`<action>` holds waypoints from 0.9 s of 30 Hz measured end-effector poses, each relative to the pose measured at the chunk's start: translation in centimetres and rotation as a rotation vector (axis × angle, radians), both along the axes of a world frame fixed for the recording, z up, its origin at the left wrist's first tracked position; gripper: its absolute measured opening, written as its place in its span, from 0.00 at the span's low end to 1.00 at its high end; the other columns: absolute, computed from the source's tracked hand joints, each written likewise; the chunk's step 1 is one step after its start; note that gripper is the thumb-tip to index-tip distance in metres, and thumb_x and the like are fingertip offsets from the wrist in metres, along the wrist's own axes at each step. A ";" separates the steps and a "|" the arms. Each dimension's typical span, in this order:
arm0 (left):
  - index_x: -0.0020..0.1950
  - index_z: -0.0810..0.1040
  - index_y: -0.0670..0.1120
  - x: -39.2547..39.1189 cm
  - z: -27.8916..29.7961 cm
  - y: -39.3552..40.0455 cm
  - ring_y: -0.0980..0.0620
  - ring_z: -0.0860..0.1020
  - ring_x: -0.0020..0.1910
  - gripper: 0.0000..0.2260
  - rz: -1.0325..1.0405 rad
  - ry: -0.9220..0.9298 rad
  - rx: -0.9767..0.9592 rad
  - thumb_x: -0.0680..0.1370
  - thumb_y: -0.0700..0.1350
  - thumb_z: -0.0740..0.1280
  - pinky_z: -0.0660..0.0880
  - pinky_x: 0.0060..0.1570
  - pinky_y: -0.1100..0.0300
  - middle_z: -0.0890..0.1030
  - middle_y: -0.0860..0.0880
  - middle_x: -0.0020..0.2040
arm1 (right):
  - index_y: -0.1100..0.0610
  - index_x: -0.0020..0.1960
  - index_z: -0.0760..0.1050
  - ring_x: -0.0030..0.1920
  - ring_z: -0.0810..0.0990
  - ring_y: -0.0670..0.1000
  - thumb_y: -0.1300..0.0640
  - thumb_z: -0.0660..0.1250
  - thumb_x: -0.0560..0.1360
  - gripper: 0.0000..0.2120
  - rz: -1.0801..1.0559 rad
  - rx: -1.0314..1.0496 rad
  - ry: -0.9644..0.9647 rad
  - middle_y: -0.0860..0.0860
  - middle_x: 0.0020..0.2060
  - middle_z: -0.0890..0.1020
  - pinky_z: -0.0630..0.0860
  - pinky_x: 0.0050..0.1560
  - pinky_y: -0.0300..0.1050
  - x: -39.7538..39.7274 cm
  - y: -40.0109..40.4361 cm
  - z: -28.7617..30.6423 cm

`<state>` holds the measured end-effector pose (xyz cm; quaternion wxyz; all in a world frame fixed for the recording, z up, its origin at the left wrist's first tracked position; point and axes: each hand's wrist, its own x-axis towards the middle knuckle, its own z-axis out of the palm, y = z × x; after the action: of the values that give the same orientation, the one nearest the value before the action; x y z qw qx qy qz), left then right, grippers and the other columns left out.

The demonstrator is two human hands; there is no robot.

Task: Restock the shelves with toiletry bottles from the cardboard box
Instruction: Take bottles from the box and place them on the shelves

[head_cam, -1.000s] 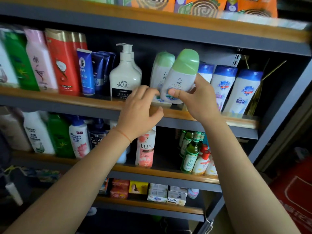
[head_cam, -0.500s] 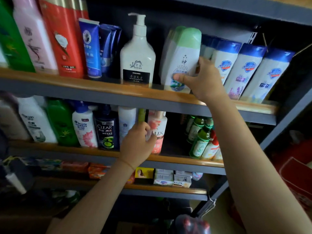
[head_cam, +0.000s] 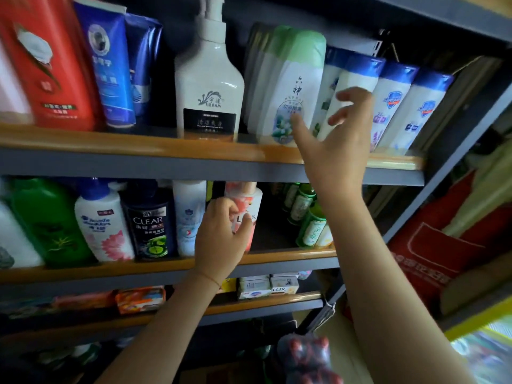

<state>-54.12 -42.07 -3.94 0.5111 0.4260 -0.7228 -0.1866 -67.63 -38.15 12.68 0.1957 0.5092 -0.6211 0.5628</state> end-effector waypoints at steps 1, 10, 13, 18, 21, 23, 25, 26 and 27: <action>0.45 0.72 0.44 -0.1 0.1 -0.1 0.53 0.70 0.39 0.11 0.005 0.067 -0.050 0.75 0.52 0.64 0.65 0.39 0.69 0.71 0.52 0.42 | 0.58 0.54 0.69 0.40 0.73 0.50 0.50 0.71 0.73 0.17 0.033 -0.094 -0.035 0.52 0.46 0.76 0.67 0.37 0.36 1.1 0.5 -1.0; 0.62 0.72 0.35 -0.3 -0.8 -0.8 0.43 0.74 0.59 0.22 0.020 0.202 -0.196 0.75 0.49 0.70 0.72 0.62 0.55 0.74 0.39 0.59 | 0.46 0.31 0.61 0.27 0.61 0.43 0.55 0.57 0.81 0.20 0.272 0.247 -0.501 0.43 0.24 0.65 0.60 0.31 0.44 2.5 0.6 -14.2; 0.73 0.65 0.34 -1.1 -1.4 -0.7 0.48 0.66 0.72 0.34 -0.046 0.159 -0.110 0.76 0.55 0.68 0.59 0.73 0.64 0.69 0.39 0.71 | 0.48 0.44 0.70 0.37 0.74 0.45 0.47 0.56 0.78 0.09 0.300 0.356 -0.600 0.44 0.36 0.76 0.72 0.41 0.47 1.7 -0.3 -15.8; 0.75 0.65 0.47 -2.2 -3.4 -1.4 0.56 0.67 0.71 0.34 -0.071 0.321 0.299 0.75 0.64 0.65 0.66 0.72 0.55 0.71 0.49 0.71 | 0.51 0.59 0.72 0.52 0.79 0.43 0.49 0.61 0.80 0.10 0.492 0.511 -0.653 0.46 0.51 0.79 0.76 0.54 0.44 1.0 -1.9 -18.0; 0.66 0.74 0.49 -2.2 -4.7 -1.3 0.59 0.74 0.59 0.23 0.020 0.254 0.291 0.79 0.63 0.60 0.73 0.60 0.57 0.77 0.52 0.58 | 0.48 0.61 0.72 0.54 0.79 0.47 0.47 0.68 0.75 0.16 0.468 0.592 -0.529 0.45 0.52 0.80 0.78 0.55 0.50 0.4 -2.2 -19.7; 0.63 0.75 0.53 -2.2 -4.9 -1.0 0.67 0.74 0.54 0.15 0.009 0.246 0.315 0.82 0.59 0.60 0.72 0.54 0.64 0.78 0.57 0.54 | 0.51 0.63 0.72 0.53 0.78 0.45 0.50 0.71 0.74 0.19 0.463 0.611 -0.441 0.45 0.53 0.79 0.78 0.54 0.46 0.0 -2.3 -20.3; 0.62 0.74 0.57 -2.1 -4.9 -1.1 0.68 0.75 0.55 0.11 -0.036 0.226 0.356 0.82 0.57 0.60 0.73 0.53 0.67 0.78 0.60 0.55 | 0.52 0.65 0.71 0.52 0.78 0.45 0.51 0.73 0.74 0.22 0.469 0.619 -0.392 0.46 0.54 0.79 0.76 0.52 0.42 -0.5 -2.3 -20.5; 0.63 0.74 0.56 -2.1 -4.9 -1.2 0.67 0.75 0.57 0.12 -0.058 0.213 0.373 0.82 0.58 0.60 0.73 0.54 0.67 0.79 0.59 0.57 | 0.52 0.66 0.70 0.54 0.78 0.45 0.51 0.73 0.73 0.24 0.464 0.622 -0.380 0.46 0.55 0.79 0.76 0.53 0.41 -0.8 -2.3 -20.6; 0.65 0.74 0.55 -2.2 -4.8 -1.2 0.65 0.75 0.58 0.14 -0.079 0.197 0.390 0.82 0.58 0.60 0.73 0.56 0.67 0.79 0.58 0.59 | 0.52 0.67 0.70 0.56 0.77 0.45 0.50 0.73 0.73 0.25 0.455 0.620 -0.372 0.46 0.57 0.79 0.75 0.54 0.41 -1.2 -2.2 -20.7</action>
<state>-56.29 -43.28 -8.79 0.4797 0.4678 -0.6357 -0.3833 -68.85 -40.36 -7.97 -0.2111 0.5579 -0.6574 0.4604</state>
